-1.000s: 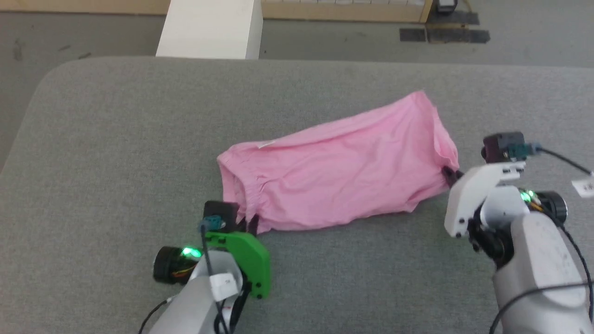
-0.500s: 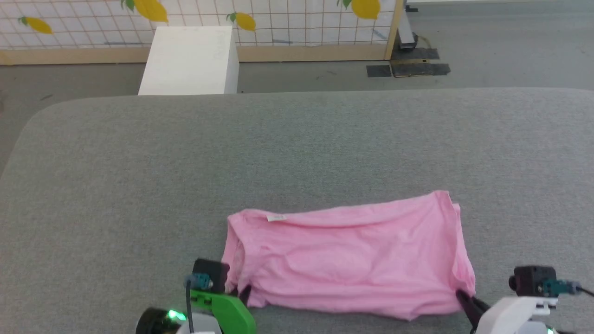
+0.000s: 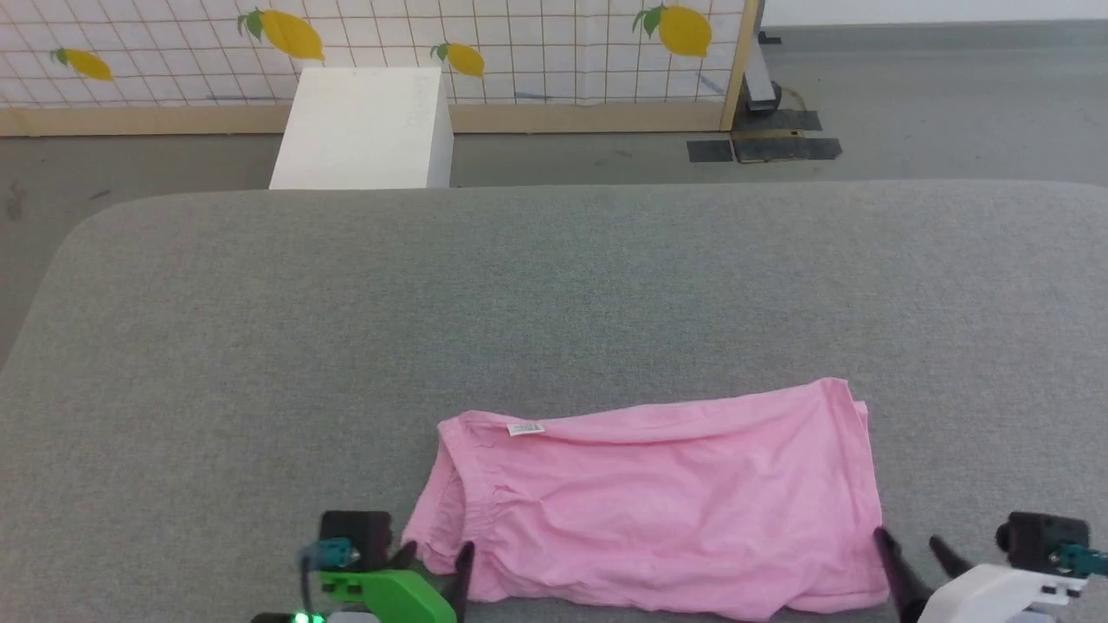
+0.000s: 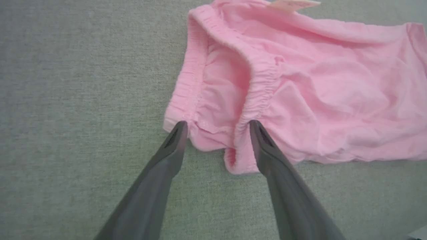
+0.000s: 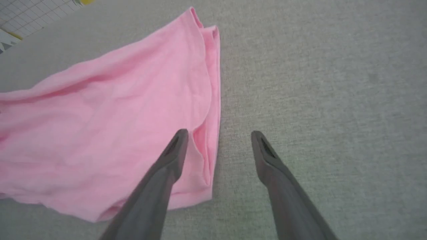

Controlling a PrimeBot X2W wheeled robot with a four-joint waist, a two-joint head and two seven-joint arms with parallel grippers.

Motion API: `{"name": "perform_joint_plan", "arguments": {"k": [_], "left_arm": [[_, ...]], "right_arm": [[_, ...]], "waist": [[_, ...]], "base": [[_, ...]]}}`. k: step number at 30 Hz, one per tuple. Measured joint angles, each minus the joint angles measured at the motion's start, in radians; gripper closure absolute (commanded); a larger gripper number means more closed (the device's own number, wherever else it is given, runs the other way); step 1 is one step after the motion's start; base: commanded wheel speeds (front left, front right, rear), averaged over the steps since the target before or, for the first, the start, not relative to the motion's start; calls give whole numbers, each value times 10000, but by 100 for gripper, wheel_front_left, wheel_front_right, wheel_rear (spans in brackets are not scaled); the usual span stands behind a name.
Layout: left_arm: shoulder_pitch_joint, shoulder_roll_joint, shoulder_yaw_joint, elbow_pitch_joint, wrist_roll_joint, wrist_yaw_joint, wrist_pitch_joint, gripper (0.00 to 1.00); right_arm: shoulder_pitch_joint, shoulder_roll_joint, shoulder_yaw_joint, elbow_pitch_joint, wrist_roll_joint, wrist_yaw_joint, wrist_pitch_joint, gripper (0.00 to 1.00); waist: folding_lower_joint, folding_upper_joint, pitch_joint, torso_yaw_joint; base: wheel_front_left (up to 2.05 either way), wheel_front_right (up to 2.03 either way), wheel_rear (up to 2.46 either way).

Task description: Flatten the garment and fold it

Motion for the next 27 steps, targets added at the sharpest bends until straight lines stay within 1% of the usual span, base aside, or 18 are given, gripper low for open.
{"name": "perform_joint_plan", "arguments": {"k": [4,7,11,14,15,18,21,24,25,27], "left_arm": [[81,-6,493,-362,-13,77,-984,0],[39,-109,894,-387,-6,52,-1973,0],[-471,-144,1158,169,343,-268,-3584,0],[-1109,-119,1256,865,826,-479,-4817,0],[-1318,-148,1317,1116,899,-548,-5083,0],[-1811,-244,1442,1772,1154,-807,-5394,0],[-2115,-414,1601,2052,1540,-1047,-5427,0],[-2341,-660,1952,1990,1841,-1304,-5440,0],[-2377,-920,2309,1916,2197,-1463,-5465,0],[-2377,-1106,2568,1894,2318,-1561,-5465,0]], "right_arm": [[-260,-2,-115,-336,-121,2,-669,0],[-495,0,-81,-303,-278,2,-1060,0],[-978,0,-90,115,-428,2,-1649,0],[-1351,0,-96,696,-508,2,-1883,0],[-1500,2,-104,934,-531,2,-1918,0],[-2001,0,-201,1753,-562,2,-1933,0],[-2494,-2,-288,2589,-554,2,-1570,0],[-2923,2,-268,3413,-558,2,-878,0],[-3219,0,-249,4052,-583,2,-199,0],[-3407,-33,-209,4293,-570,2,163,0]], "waist": [[0,0,-87,73],[0,0,-116,133],[0,0,-140,227],[0,0,-170,270],[0,0,-177,270],[0,0,-169,253],[0,0,-145,251],[0,0,-94,240],[0,0,-66,244],[0,0,-58,264]], "base": [[0,0,0],[0,0,0],[0,0,0],[0,0,0],[0,0,0],[0,0,0],[0,0,0],[0,0,0],[0,0,0],[0,0,0]]}}
